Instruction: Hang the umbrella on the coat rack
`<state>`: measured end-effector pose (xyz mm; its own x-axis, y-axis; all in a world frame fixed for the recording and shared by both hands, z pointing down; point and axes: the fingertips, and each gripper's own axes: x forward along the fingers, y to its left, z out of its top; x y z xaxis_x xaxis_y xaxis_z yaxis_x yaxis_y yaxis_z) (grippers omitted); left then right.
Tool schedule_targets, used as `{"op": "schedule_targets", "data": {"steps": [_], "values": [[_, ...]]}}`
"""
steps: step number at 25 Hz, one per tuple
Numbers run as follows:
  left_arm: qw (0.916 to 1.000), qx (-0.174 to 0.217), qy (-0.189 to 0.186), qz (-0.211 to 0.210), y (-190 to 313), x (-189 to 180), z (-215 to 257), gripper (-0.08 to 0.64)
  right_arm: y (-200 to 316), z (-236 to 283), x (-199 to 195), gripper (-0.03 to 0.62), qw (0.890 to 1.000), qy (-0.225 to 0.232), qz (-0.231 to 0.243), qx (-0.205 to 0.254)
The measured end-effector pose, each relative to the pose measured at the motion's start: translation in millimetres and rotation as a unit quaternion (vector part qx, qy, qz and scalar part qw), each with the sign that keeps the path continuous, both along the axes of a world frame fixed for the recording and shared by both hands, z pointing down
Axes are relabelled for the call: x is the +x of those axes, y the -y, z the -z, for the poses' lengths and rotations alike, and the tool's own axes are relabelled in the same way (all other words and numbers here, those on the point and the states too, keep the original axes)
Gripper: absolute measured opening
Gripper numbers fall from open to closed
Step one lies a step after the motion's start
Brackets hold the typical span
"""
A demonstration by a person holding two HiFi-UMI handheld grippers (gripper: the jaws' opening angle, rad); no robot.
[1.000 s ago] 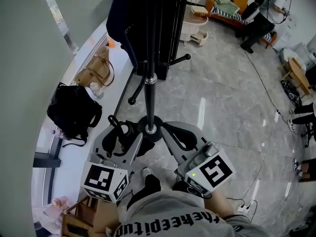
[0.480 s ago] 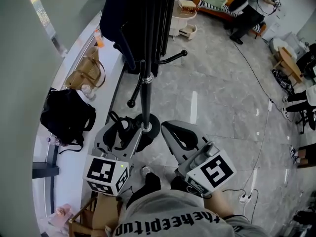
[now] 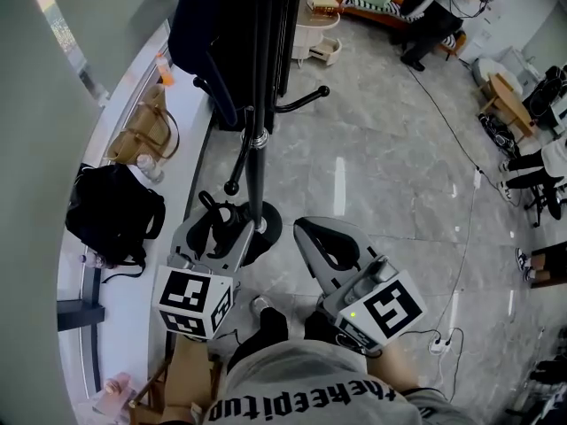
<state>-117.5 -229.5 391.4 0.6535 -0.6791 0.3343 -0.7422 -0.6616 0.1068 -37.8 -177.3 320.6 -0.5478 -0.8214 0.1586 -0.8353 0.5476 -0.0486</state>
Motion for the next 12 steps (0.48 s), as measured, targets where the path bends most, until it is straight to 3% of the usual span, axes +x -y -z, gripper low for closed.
{"op": "schedule_targets", "data": {"steps": [12], "values": [[0.9998, -0.017, 0.008, -0.01, 11.8, 11.9, -17.6, 0.244, -4.4, 7.0, 12.3, 0.011, 1.0, 0.01, -0.022, 0.011]]}}
